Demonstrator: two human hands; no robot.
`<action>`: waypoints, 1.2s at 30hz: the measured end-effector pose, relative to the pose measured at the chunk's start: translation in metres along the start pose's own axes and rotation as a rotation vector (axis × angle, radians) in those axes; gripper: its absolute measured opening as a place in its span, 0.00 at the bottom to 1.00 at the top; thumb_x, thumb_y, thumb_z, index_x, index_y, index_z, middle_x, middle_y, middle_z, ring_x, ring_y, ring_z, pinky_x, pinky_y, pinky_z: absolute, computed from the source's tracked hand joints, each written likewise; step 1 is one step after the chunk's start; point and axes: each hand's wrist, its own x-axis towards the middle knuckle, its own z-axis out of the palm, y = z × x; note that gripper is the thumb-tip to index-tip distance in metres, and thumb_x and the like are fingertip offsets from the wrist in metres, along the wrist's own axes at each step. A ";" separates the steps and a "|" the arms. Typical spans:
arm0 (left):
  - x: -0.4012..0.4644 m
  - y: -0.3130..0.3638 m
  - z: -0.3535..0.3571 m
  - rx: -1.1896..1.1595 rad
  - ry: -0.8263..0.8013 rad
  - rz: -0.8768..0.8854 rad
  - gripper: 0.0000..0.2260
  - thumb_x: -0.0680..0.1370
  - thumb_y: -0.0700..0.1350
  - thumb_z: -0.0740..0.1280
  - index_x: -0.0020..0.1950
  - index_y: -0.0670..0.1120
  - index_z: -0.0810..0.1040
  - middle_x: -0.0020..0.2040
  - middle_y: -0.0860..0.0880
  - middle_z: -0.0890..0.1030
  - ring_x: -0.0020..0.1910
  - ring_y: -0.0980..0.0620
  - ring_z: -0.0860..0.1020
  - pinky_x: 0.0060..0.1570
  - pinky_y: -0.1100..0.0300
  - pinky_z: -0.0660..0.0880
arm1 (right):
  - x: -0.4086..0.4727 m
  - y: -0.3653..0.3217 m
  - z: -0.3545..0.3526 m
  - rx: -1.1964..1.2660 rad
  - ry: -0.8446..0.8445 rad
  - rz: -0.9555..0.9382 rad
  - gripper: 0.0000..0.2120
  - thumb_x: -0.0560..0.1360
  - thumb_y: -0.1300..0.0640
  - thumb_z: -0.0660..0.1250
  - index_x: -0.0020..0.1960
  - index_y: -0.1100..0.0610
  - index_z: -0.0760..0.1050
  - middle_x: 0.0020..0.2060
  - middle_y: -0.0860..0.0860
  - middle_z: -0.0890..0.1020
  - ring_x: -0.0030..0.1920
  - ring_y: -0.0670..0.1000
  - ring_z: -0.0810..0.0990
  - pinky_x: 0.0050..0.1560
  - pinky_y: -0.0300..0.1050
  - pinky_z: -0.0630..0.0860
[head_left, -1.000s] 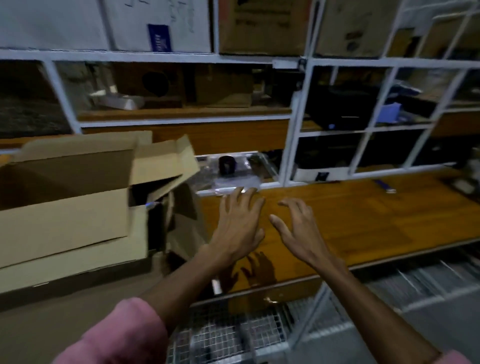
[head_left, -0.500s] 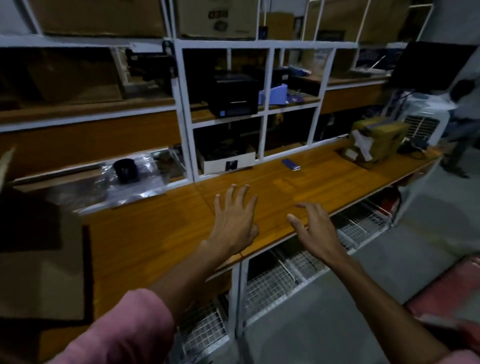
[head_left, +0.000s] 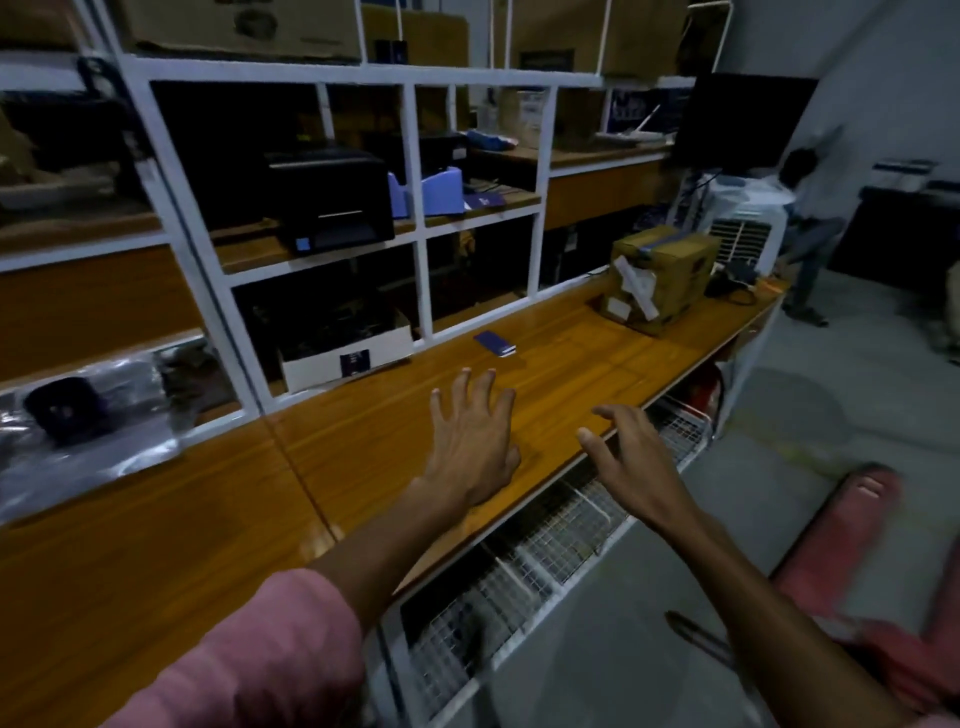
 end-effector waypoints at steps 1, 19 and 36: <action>0.019 0.002 0.013 -0.010 0.015 0.014 0.32 0.78 0.56 0.66 0.79 0.50 0.58 0.81 0.44 0.51 0.80 0.39 0.45 0.74 0.30 0.50 | 0.015 0.016 0.002 -0.001 0.015 -0.003 0.29 0.79 0.35 0.56 0.71 0.53 0.69 0.67 0.53 0.72 0.66 0.53 0.72 0.59 0.45 0.69; 0.311 0.033 0.209 -0.014 0.102 -0.086 0.31 0.78 0.52 0.66 0.78 0.48 0.59 0.81 0.43 0.54 0.80 0.38 0.47 0.73 0.30 0.54 | 0.318 0.246 0.078 0.073 0.028 -0.162 0.25 0.81 0.39 0.59 0.69 0.56 0.70 0.65 0.54 0.75 0.65 0.52 0.74 0.60 0.47 0.71; 0.614 0.156 0.282 0.033 -0.031 -0.158 0.35 0.78 0.54 0.67 0.80 0.47 0.55 0.81 0.42 0.50 0.80 0.36 0.46 0.74 0.30 0.50 | 0.587 0.451 -0.001 -0.080 0.325 -0.225 0.23 0.79 0.46 0.60 0.66 0.61 0.70 0.68 0.63 0.69 0.69 0.66 0.65 0.63 0.65 0.68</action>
